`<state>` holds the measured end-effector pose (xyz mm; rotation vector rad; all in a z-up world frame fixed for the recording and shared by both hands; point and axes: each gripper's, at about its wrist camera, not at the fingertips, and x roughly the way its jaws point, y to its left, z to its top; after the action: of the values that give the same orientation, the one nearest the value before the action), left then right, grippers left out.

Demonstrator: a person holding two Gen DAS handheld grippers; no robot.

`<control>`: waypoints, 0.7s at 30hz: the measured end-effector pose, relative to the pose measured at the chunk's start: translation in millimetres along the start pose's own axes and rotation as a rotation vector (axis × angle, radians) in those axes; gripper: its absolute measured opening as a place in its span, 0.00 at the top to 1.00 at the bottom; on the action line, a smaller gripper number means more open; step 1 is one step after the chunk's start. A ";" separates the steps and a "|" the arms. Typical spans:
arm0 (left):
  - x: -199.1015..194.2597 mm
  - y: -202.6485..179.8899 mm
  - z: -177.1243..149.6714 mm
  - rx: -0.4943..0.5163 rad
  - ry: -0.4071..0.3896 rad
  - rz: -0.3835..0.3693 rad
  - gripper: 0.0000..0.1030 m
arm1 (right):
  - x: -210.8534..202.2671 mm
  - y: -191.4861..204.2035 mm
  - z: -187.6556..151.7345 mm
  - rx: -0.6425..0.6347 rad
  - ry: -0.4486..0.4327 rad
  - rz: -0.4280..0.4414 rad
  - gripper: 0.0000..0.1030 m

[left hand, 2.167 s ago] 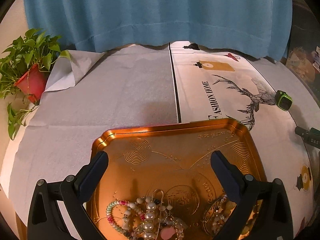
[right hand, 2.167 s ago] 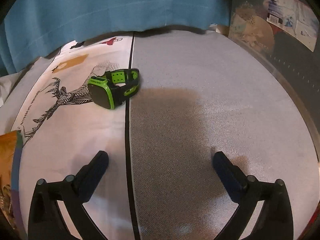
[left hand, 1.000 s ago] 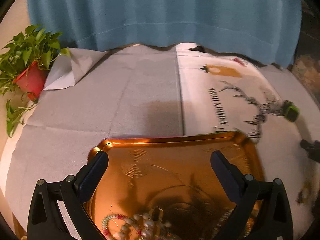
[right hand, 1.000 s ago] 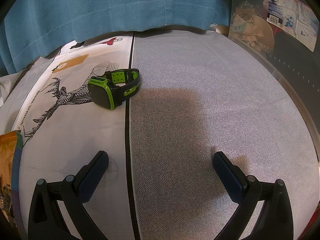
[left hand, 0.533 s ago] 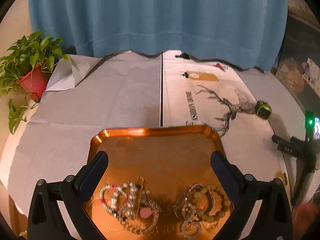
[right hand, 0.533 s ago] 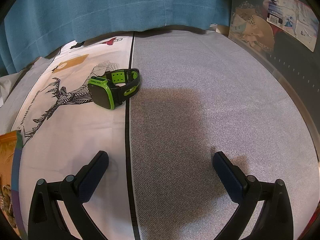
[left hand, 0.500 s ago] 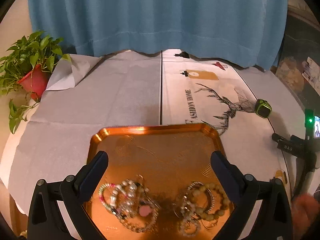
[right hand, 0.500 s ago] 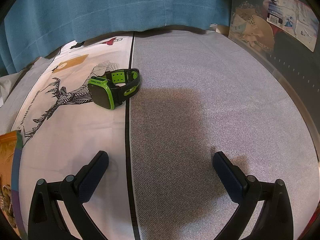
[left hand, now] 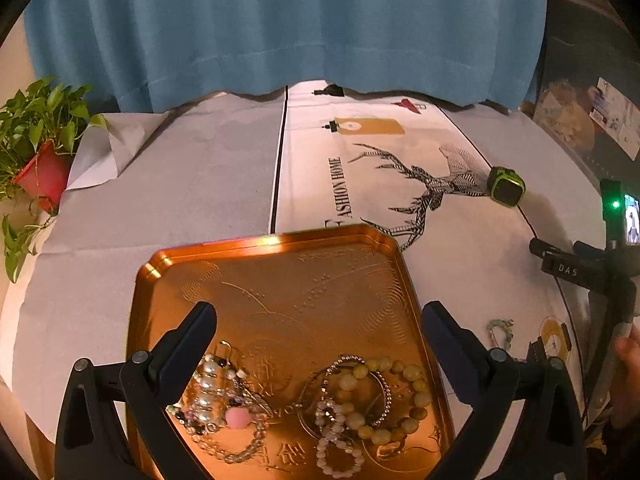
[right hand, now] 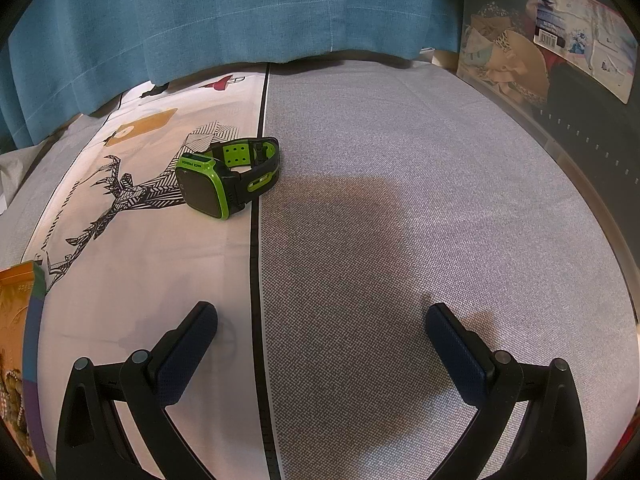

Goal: Organize jewelry
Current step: 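Move the right tool over the green watch while the left tool withdraws from the tray, then grasp the green watch with the left tool while the right tool grasps the teal bead bracelet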

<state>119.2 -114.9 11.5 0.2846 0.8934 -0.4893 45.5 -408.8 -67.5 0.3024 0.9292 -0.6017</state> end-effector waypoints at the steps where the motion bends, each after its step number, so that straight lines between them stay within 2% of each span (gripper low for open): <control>1: 0.9 -0.8 -0.4 -0.001 0.002 0.003 0.01 | 0.0 -0.2 0.3 0.000 0.000 0.000 0.00; 6: 3.7 -5.1 -0.8 0.008 0.012 0.012 0.01 | -3.8 0.4 3.4 -0.009 0.022 0.006 0.00; 8: 3.2 -6.6 -1.6 0.014 0.010 0.011 0.01 | -13.6 -5.9 -11.0 0.011 0.048 0.019 0.00; 11: 2.6 -7.5 -3.4 0.015 0.011 0.006 0.01 | -45.2 -5.4 -53.2 0.026 0.009 0.125 0.00; 14: 1.4 -9.4 -4.8 0.016 0.013 -0.001 0.01 | -77.6 18.0 -90.8 -0.048 0.003 0.280 0.00; 15: -0.1 -10.3 -5.6 0.018 0.011 0.001 0.01 | -84.5 27.6 -98.1 -0.087 0.001 0.302 0.00; 17: -2.8 -11.1 -6.4 0.020 0.008 0.002 0.01 | -87.9 48.9 -105.5 -0.173 0.003 0.316 0.00; 21: -7.7 -9.9 -3.9 0.023 -0.003 0.017 0.01 | -72.0 86.8 -101.9 -0.302 0.034 0.212 0.00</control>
<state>107.4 -119.4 15.0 0.3125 0.8826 -0.4849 -1.6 -264.3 -67.7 0.1371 0.9916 -0.2568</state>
